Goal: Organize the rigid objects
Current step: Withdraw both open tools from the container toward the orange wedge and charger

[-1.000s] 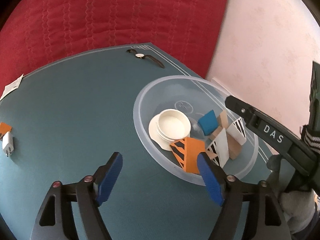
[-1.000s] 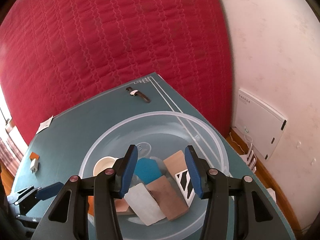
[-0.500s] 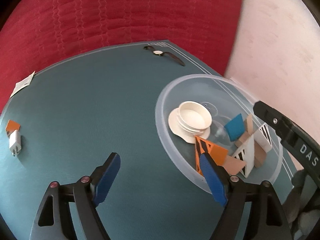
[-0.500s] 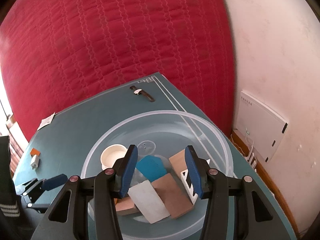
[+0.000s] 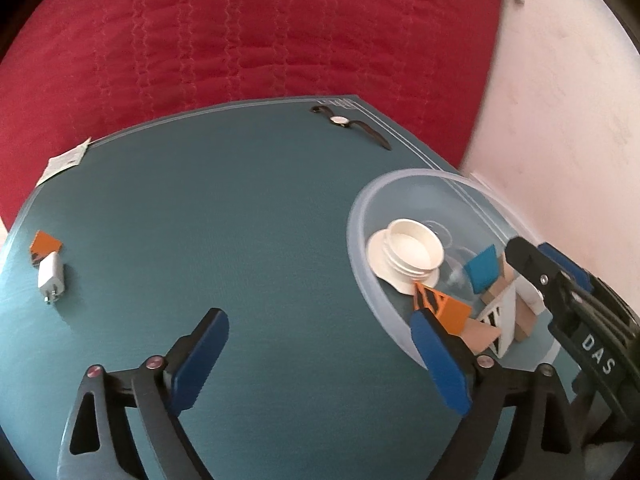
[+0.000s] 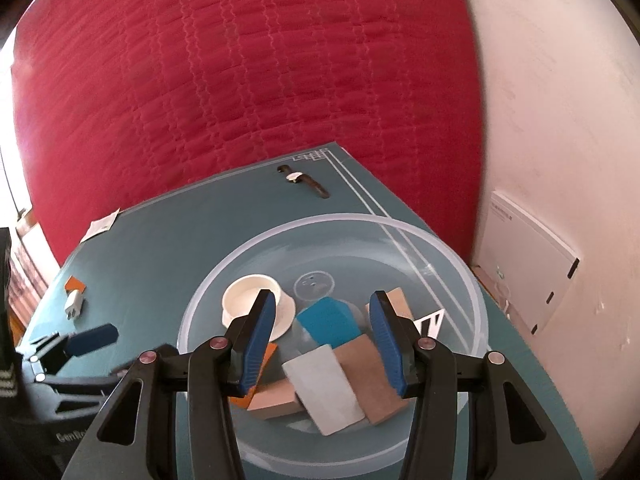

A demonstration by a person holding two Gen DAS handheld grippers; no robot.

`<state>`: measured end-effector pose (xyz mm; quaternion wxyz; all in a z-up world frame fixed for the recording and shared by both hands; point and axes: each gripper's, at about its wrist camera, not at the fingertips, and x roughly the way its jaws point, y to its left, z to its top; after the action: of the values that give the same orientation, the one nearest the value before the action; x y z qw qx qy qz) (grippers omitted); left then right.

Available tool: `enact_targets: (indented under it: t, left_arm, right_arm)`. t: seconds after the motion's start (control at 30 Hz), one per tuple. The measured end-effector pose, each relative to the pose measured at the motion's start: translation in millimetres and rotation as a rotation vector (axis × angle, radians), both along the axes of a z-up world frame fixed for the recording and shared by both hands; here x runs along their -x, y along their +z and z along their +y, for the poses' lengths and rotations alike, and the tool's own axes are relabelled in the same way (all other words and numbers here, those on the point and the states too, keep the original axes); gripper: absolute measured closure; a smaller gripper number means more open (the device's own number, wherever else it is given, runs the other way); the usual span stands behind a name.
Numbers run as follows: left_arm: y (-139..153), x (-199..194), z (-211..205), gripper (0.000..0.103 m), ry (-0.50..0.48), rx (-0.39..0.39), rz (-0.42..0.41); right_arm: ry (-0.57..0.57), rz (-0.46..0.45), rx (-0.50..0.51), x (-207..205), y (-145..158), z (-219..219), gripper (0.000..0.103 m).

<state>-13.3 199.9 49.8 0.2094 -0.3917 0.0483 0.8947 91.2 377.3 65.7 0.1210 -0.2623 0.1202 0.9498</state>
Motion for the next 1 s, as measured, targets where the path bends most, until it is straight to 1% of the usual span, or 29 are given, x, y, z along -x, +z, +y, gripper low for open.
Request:
enact_targets:
  t: [0.27,0.37,0.43,0.73,1.0]
  left_arm:
    - [1,6,-23,0.005,0.063,0.018,0.012]
    - [-1,7,-31,0.005,0.102,0.058,0.034]
    - [-2,8,-38,0.005,0.112,0.068,0.043]
    - [-1,17,-76,0.004,0.180,0.059,0.041]
    - [-1,26,-125,0.004,0.279,0.057,0.050]
  right_arm:
    - [0.055,-0.012,-0.031,-4,-4,-21,0.052]
    - [0.079,-0.014,-0.040,-6,-4,-28,0.052]
    - [0.094,-0.015,-0.052,-7,-4,-35,0.052]
    - [0.177,-0.020,-0.104,-10,-2,-70,0.052]
    - [0.266,-0.045,-0.117,-13,-4,-104,0.052]
